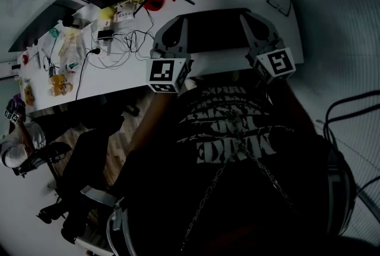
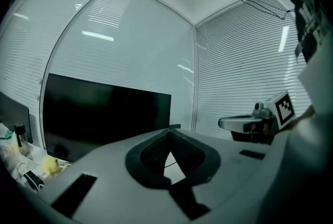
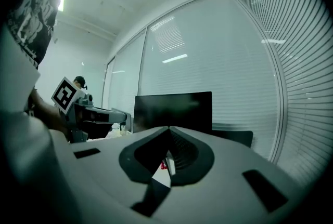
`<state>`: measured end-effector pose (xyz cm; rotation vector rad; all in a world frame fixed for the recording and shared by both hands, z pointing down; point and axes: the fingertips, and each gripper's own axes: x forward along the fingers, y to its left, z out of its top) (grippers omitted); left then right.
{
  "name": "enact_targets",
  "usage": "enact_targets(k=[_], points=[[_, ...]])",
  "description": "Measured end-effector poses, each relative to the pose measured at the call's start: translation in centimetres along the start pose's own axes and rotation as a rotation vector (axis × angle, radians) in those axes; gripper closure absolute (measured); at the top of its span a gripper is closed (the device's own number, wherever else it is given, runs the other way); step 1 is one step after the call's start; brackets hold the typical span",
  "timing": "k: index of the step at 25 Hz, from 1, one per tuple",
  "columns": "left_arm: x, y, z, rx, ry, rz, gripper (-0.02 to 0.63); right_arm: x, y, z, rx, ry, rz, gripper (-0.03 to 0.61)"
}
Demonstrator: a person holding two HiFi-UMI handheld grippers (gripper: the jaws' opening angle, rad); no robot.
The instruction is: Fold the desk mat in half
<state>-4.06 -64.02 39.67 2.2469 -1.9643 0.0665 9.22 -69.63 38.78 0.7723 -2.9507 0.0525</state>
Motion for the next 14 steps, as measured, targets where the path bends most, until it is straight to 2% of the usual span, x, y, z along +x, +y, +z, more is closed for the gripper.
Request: enact_targets(k=[4, 7, 10, 14], points=[[-1.1, 0.0, -0.2, -0.017, -0.006, -0.015, 0.607, -0.5, 1.1, -0.6, -0.003, 0.016, -0.007, 0.58], [-4.2, -0.1, 1.1, -0.032, -0.022, -0.04, 0.607, -1.9, 3.8, 1.5, -0.023, 0.024, -0.032, 0.58], [-4.3, 0.0, 1.5, -0.05, -0.028, -0.066, 0.607, -2.2, 4.3, 2.8, -0.043, 0.031, -0.056, 0.58], [-4.0, 1.2, 1.2, -0.049, -0.008, -0.089, 0.607, -1.6, 4.7, 2.7, -0.016, 0.034, -0.086, 0.58]])
